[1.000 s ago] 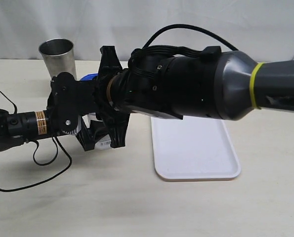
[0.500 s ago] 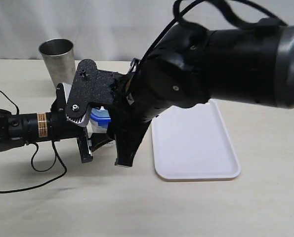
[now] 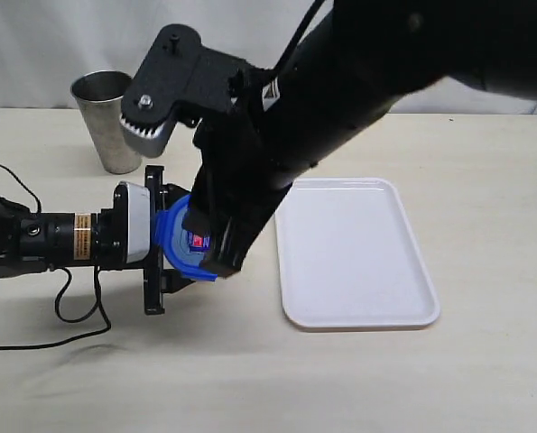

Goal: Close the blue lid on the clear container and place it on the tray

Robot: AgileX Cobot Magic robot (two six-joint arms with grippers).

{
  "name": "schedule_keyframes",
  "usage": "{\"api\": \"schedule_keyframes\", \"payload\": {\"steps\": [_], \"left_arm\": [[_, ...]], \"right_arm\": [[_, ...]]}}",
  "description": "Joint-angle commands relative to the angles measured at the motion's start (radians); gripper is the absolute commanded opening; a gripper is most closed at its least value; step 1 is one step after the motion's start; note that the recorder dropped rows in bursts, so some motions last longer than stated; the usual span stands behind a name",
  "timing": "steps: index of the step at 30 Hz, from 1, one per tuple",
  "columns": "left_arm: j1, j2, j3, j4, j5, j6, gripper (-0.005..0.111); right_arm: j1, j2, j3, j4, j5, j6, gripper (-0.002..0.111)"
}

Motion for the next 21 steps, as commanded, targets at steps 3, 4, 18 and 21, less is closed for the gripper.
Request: {"api": "schedule_keyframes", "payload": {"steps": [3,4,18,21], "left_arm": [[-0.043,-0.012,0.001,0.002,-0.032,-0.013,0.0],[-0.045,-0.012,0.001,0.0,-0.032,-0.015,0.0],[-0.045,-0.012,0.001,-0.03,-0.032,-0.046,0.0],[-0.045,-0.012,0.001,-0.03,-0.032,-0.081,0.0]], "right_arm": [[-0.115,0.138,-0.175,0.087,0.19,-0.038,0.045],[-0.121,0.161,-0.201,0.078,0.221,-0.038,0.045],[-0.119,0.304,-0.258,0.104,0.313,-0.163,0.034],[-0.119,0.328,-0.258,0.118,0.313,-0.159,0.032]]}}
